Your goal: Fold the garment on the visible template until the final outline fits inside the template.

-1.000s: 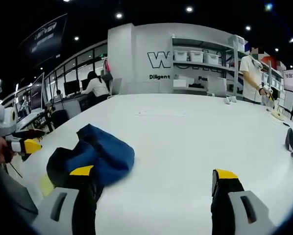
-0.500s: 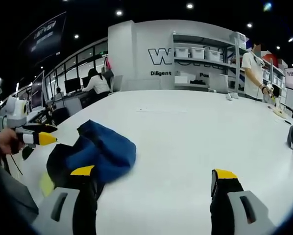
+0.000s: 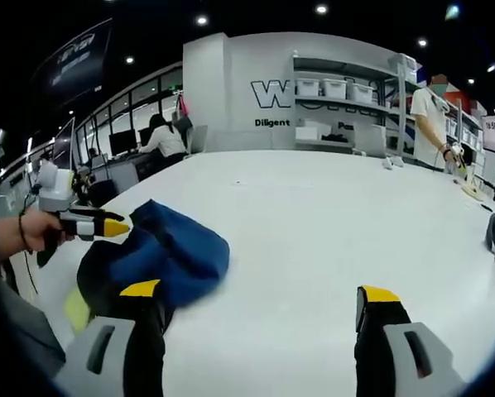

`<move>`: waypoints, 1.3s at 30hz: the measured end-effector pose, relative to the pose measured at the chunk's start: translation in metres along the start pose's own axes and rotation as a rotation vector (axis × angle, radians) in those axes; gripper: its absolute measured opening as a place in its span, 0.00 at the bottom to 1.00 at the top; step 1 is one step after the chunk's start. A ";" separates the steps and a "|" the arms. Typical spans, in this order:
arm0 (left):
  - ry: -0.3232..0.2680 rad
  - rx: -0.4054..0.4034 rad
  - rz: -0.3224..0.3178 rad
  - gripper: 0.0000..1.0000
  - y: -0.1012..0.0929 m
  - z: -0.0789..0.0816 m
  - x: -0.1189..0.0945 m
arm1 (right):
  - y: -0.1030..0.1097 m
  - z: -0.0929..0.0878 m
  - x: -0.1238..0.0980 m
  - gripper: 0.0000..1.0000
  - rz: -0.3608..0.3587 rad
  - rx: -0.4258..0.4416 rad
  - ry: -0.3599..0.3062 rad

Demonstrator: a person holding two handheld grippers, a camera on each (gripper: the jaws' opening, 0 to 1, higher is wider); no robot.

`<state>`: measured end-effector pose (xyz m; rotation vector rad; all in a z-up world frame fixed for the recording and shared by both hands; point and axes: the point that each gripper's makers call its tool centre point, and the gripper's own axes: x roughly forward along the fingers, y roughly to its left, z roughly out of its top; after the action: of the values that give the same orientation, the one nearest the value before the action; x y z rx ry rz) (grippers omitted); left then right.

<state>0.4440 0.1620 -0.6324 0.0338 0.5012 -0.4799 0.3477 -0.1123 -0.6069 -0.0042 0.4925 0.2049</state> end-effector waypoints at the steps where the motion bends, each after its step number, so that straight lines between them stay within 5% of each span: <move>1: 0.000 -0.001 -0.003 0.39 0.000 0.000 0.003 | 0.001 -0.001 0.001 0.95 0.002 -0.002 0.003; 9: -0.021 0.019 -0.025 0.19 -0.003 0.002 0.017 | 0.006 0.008 0.002 0.94 0.024 -0.012 -0.036; 12: -0.026 0.014 -0.053 0.00 -0.007 0.003 0.018 | 0.007 0.011 0.002 0.93 0.025 -0.036 -0.046; 25: -0.097 0.061 -0.105 0.00 -0.017 0.028 0.010 | 0.008 0.024 0.014 0.94 0.073 -0.061 -0.040; 35: -0.109 0.227 -0.164 0.00 -0.039 0.054 0.001 | 0.026 0.074 0.035 0.92 0.175 -0.167 -0.106; 39: -0.116 0.261 -0.207 0.00 -0.049 0.066 -0.001 | 0.030 0.088 0.044 0.92 0.191 -0.314 -0.109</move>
<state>0.4509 0.1097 -0.5700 0.2047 0.3274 -0.7436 0.4215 -0.0691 -0.5487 -0.2524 0.3482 0.4662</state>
